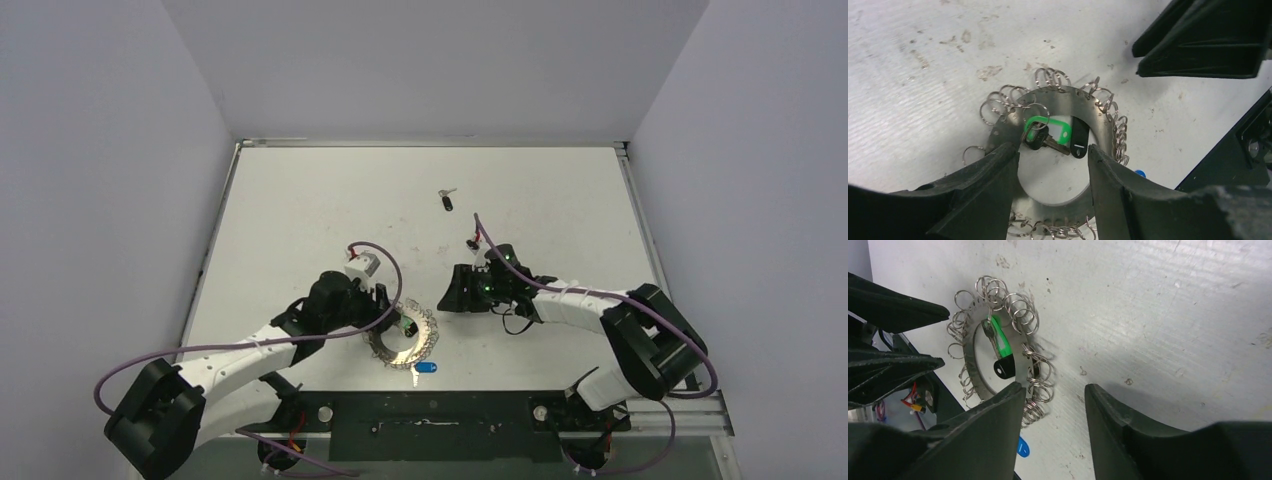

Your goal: Put the keys on the keyring

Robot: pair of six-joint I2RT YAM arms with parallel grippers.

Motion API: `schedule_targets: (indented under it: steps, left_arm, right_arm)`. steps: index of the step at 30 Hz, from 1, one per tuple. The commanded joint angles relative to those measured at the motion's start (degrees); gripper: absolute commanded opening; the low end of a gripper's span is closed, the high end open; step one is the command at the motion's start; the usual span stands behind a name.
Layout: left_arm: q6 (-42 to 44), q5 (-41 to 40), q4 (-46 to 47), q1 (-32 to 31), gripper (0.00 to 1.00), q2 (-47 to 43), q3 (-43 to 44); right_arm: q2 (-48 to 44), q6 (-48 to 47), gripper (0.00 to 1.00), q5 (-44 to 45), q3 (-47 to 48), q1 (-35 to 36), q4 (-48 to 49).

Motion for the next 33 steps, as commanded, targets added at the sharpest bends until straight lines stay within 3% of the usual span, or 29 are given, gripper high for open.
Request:
schedule_targets:
  steps: [1,13,21,28,33]
  left_arm:
    - [8.03,2.09,7.38,-3.18,0.51,2.45,2.95]
    - [10.99,0.36,9.38,-4.97,0.49,1.48,2.15]
    - [11.56,-2.32,11.00,-5.25,0.44,-3.67,-1.94]
    - [9.01,-5.29,8.98,-5.23,0.42,-5.69,-2.94]
    - [0.94,-8.71,-0.19,-5.19,0.53,-6.48,-1.26]
  right_arm:
    - [3.14,1.58,0.45,-4.04,-0.20,0.23,6.71]
    - [12.27,1.88,0.16,-6.91,4.48,4.05,9.83]
    - [9.33,0.09,0.09,-4.60,2.15,8.73,3.38]
    - [4.31,-1.49,0.10,1.97,1.15,14.73,-3.32]
    - [0.71,-2.84,0.28,4.75,1.35,15.82,-6.77]
